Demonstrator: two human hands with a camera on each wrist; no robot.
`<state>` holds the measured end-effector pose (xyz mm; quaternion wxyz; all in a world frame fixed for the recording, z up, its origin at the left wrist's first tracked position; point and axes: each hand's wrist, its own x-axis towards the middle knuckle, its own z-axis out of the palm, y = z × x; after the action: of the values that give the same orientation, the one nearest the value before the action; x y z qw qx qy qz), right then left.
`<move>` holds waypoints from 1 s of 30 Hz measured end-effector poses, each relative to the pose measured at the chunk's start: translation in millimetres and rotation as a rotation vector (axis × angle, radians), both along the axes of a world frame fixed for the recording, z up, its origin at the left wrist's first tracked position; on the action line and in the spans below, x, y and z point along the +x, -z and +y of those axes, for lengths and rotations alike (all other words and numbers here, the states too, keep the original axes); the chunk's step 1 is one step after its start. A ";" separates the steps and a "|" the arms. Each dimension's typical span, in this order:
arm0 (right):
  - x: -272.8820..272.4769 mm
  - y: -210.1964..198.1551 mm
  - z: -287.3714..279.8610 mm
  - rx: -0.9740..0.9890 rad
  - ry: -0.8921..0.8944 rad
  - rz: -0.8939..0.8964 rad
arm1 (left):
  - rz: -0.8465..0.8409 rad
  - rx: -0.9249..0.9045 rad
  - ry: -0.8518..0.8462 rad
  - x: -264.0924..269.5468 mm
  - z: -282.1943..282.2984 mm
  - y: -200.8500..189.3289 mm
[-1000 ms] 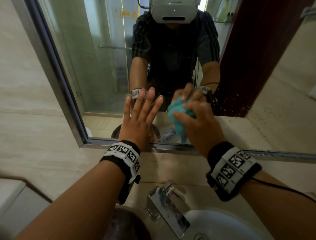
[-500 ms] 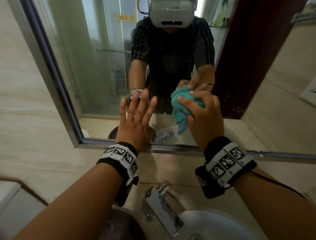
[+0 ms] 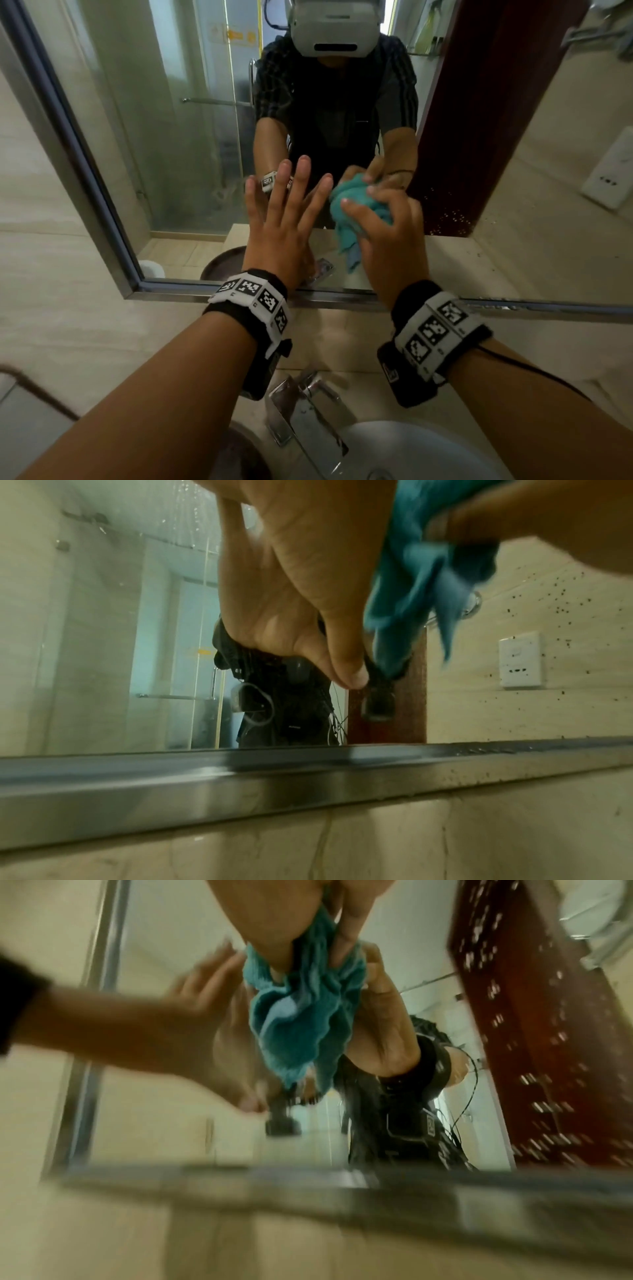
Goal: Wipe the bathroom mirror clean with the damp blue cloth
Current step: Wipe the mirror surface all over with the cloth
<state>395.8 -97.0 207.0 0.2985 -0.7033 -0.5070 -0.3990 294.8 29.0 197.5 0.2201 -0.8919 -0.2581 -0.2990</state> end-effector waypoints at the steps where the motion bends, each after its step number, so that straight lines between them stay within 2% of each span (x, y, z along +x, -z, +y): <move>1: 1.6 18.5 -1.4 -0.084 -0.012 -0.054 | -0.008 0.011 0.009 0.1 1.8 0.6; 3: 3.1 53.8 -10.7 -0.338 -0.058 -0.134 | -0.017 0.023 0.015 -0.9 3.6 0.6; 5: 6.8 58.3 -20.6 -0.476 -0.067 -0.103 | 0.002 0.002 0.006 -1.3 3.9 -0.8; 7: 6.0 32.5 -19.0 -0.386 -0.051 -0.079 | 0.018 -0.010 0.000 -1.7 3.2 -1.5; 11: 7.5 -40.2 -6.7 0.077 -0.029 0.009 | 0.048 -0.035 -0.027 -2.2 2.3 -3.3; 13: 6.3 -36.7 -5.7 0.106 -0.001 0.036 | 0.050 -0.037 -0.026 -2.3 2.1 -3.3; 17: 1.8 29.8 -18.5 -0.394 -0.018 -0.173 | 0.028 -0.041 0.001 -1.4 2.2 -1.8; 18: 4.9 30.1 -21.7 -0.475 -0.036 -0.180 | 0.028 -0.042 0.001 -1.6 2.4 -1.4; 19: 7.6 21.6 -21.5 -0.476 -0.052 -0.171 | 0.030 -0.043 0.002 -1.3 2.5 -0.7; 21: 5.8 -8.0 -16.8 -0.324 -0.064 -0.132 | 0.035 -0.045 0.001 -1.6 2.8 -1.3; 23: 4.3 -36.5 -9.8 -0.073 -0.062 -0.069 | 0.031 -0.037 -0.002 -1.5 3.2 -1.4; 25: 1.3 -41.6 -1.6 0.095 -0.044 0.030 | 0.028 -0.034 0.003 -1.9 3.8 -1.4; 26: -2.0 -33.0 1.1 0.111 -0.023 0.047 | 0.024 -0.032 0.005 -1.7 4.3 -0.8; 28: -4.0 3.1 0.7 -0.050 -0.009 -0.030 | 0.016 -0.024 0.003 -1.3 4.4 -0.2; 30: 0.5 44.5 -10.9 -0.345 -0.040 -0.154 | 0.012 -0.020 -0.010 -1.2 2.4 -0.3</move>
<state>396.4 -107.8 162.5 0.1418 -0.7013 -0.6029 -0.3529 293.6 31.4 197.8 0.2140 -0.8946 -0.2642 -0.2900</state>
